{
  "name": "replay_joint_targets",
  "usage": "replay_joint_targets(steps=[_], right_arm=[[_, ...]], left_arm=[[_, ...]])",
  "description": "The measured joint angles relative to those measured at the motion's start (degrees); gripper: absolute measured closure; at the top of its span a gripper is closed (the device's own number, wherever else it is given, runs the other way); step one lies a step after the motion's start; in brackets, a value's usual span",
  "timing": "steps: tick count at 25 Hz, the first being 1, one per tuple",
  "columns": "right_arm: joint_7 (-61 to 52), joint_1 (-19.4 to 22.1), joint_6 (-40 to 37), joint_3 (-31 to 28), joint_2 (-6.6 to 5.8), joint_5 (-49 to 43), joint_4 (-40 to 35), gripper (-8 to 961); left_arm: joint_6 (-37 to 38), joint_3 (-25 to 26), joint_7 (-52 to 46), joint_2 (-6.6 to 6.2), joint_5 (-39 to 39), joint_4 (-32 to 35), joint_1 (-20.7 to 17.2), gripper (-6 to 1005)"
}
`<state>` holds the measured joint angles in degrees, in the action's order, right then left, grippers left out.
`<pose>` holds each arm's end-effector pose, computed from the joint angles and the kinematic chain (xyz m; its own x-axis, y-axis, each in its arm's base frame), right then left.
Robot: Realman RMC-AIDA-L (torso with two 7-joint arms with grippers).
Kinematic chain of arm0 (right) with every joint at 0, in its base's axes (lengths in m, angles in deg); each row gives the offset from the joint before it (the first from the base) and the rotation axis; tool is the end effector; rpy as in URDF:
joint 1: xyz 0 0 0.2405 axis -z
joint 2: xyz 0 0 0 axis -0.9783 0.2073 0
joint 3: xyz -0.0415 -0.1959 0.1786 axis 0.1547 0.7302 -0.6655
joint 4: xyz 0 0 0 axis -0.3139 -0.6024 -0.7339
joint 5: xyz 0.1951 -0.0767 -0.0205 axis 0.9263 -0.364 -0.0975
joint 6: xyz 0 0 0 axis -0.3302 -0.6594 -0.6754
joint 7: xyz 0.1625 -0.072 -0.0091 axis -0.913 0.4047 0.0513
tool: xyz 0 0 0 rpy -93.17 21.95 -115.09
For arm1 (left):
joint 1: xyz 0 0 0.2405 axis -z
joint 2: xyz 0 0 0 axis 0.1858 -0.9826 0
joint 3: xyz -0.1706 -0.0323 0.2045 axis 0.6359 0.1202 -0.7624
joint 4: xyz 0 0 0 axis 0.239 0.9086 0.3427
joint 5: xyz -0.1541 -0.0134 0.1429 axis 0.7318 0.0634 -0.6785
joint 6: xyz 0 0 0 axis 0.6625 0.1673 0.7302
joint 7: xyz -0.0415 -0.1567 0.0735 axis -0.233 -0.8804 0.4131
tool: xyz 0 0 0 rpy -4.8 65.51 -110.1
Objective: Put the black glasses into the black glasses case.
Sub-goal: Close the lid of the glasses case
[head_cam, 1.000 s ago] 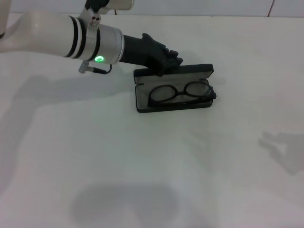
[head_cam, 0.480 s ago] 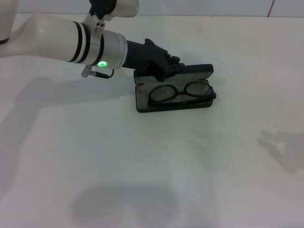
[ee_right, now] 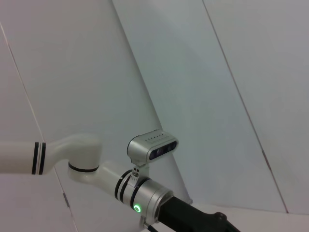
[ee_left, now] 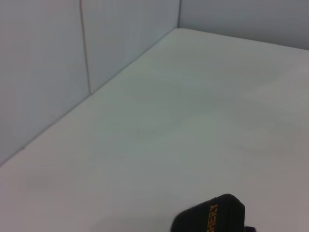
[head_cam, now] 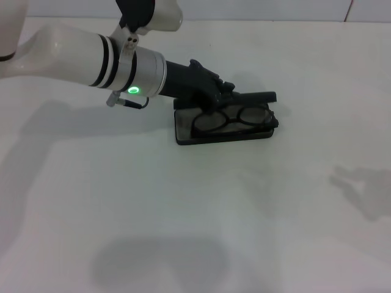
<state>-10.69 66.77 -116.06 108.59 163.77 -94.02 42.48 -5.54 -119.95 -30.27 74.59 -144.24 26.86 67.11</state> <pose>0.3048 0.2459 0.0664 0.5774 -0.2561 -0.7753 -0.5547 -0.8198 -0.1424 -0.1586 0.4391 -0.1247 0.9567 0.2317 0.1763 0.2687 -0.9356 -0.2290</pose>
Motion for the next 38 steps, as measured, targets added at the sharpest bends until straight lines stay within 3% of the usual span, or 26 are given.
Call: replay_joint_targets(steps=[14, 16, 17, 18, 19, 24, 27, 35, 38], right_arm=[[0.3, -0.7, 0.0, 0.0, 0.09, 0.0, 0.8, 768], [0.3, -0.7, -0.1, -0.2, 0.09, 0.0, 0.9, 768], [0.3, -0.5, -0.3, -0.3, 0.07, 0.0, 0.9, 768], [0.3, -0.4, -0.4, -0.5, 0.04, 0.0, 0.9, 768], [0.3, -0.2, -0.6, -0.6, 0.00, 0.0, 0.9, 768], [0.6, -0.1, -0.8, -0.7, -0.04, 0.0, 0.9, 770], [1.0, -0.5, -0.7, -0.6, -0.06, 0.0, 0.9, 770], [1.2, -2.2, -0.2, 0.0, 0.10, -0.5, 1.6, 769], [1.4, -2.2, -0.2, 0.0, 0.13, -0.6, 2.0, 770]], left_arm=[[4.8, 0.0, -0.8, 1.94, -6.0, 1.1, -0.6, 810], [6.7, 0.2, -0.9, 1.95, -6.0, 4.4, -2.0, 810], [9.4, 0.6, -1.5, 1.80, -5.8, 10.8, -5.1, 810], [9.4, 0.6, -1.5, 1.80, -5.8, 10.8, -5.1, 810], [10.9, 1.3, -2.4, 1.71, -5.8, 15.2, -7.1, 810], [16.2, 7.1, -5.6, 1.68, -5.8, 28.6, -14.9, 810], [15.7, 10.0, -5.1, 2.04, -7.2, 27.7, -16.0, 810], [5.3, 11.2, -2.3, 4.61, -16.0, 12.6, -9.6, 811], [4.6, 11.0, -2.2, 4.82, -16.4, 11.3, -9.0, 811]])
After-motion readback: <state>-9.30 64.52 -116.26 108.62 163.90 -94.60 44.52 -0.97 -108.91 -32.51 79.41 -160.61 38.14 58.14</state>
